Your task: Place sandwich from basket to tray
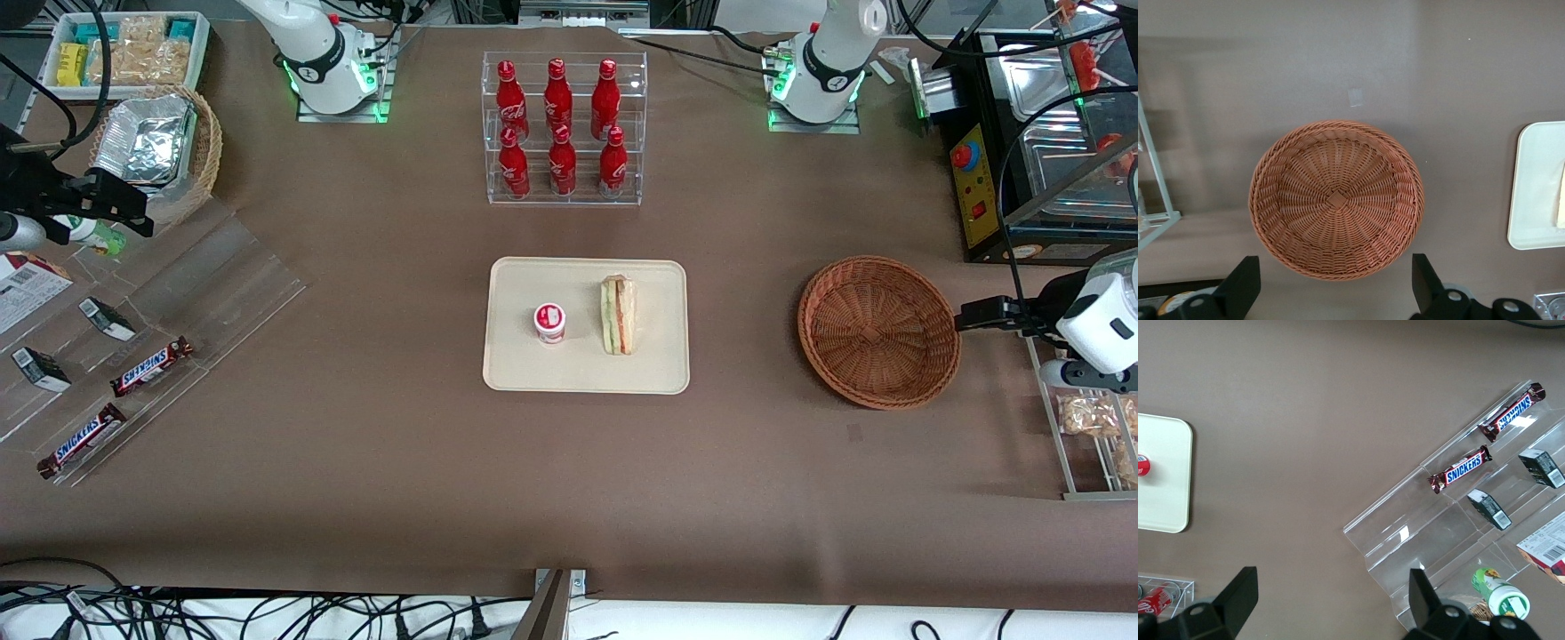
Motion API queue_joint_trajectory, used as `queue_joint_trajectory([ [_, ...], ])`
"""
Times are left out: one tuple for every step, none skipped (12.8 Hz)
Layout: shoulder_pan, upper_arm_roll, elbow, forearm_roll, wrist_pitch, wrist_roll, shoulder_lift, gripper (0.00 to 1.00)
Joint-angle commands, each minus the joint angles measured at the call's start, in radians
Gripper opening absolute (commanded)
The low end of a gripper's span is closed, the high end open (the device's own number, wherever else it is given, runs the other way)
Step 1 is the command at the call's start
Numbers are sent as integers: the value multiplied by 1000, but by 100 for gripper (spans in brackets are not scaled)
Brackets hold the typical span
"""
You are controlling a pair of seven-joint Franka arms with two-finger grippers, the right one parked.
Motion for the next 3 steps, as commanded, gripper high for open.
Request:
queue_joint_trajectory([
  [-62, 49, 33, -15, -26, 23, 30, 100],
  [-66, 50, 33, -14, -24, 19, 30, 100],
  [-68, 52, 33, -14, -24, 19, 30, 100],
])
